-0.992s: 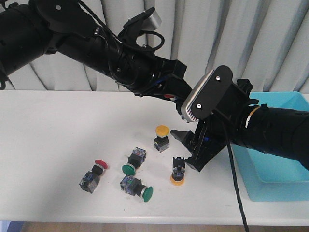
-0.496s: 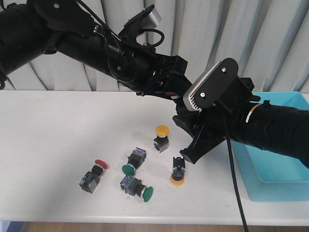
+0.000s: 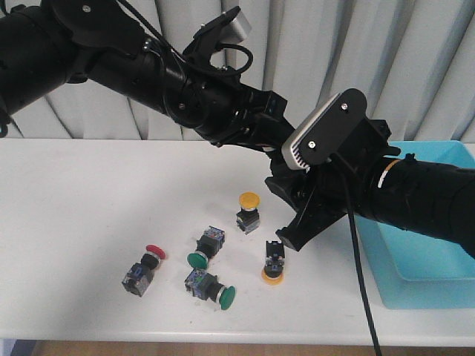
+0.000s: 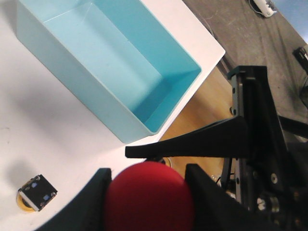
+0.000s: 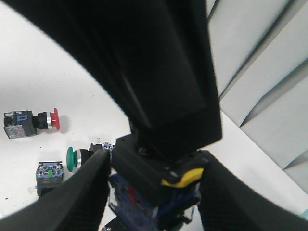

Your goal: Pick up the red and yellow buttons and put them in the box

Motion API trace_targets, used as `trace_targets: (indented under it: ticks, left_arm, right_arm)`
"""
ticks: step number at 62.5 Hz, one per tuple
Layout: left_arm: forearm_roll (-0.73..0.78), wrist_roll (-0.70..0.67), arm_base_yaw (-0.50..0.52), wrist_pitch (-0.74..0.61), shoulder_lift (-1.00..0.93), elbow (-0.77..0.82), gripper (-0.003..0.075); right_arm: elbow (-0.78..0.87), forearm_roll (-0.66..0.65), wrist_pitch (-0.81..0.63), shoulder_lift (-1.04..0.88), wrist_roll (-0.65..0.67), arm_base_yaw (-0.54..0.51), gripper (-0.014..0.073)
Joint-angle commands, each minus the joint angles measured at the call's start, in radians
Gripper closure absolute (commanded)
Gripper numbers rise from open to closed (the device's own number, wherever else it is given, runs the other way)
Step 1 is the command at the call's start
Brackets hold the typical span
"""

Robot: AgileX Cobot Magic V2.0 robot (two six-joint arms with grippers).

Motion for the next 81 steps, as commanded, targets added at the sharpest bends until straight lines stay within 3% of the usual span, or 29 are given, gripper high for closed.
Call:
trace_targets:
  ticks: [1,14,26,36,50,63,72,81]
  left_arm:
    - [-0.062,0.019,-0.004,-0.007,-0.054,-0.03,0.0418]
    - [-0.062,0.019,-0.004,0.029,-0.054,-0.03,0.026]
    - [-0.06,0.036,-0.004,0.021,-0.059,-0.031,0.0249]
    - [-0.019,0.106,0.0,-0.01,-0.074,-0.031,0.0249]
    - [0.362,0.087,0.0,-0.087,-0.126,-0.031,0.0253]
    - [0.764,-0.12,0.0,-0.071,-0.171,-0.03,0.0302]
    - [0.894,-0.237,0.0,-0.067,-0.192,-0.03,0.033]
    - [0.934,-0.264,0.0,-0.065,-0.203,-0.03,0.0349]
  right_arm:
    - [-0.029,0.002,-0.075,-0.021,-0.001,-0.002,0.06]
    - [-0.029,0.001,-0.085,-0.021,0.006,-0.04,0.0597]
    - [-0.029,0.002,-0.077,-0.021,0.103,-0.166,0.0596]
    - [-0.032,0.002,-0.086,-0.021,0.189,-0.334,0.0594]
    - [-0.065,0.004,-0.05,0.053,0.32,-0.56,0.059]
    - [-0.207,-0.008,0.142,0.275,0.354,-0.637,0.0587]
    - [-0.313,-0.061,0.281,0.436,0.387,-0.662,0.0586]
    - [-0.389,-0.16,0.403,0.575,0.468,-0.668,0.0583]
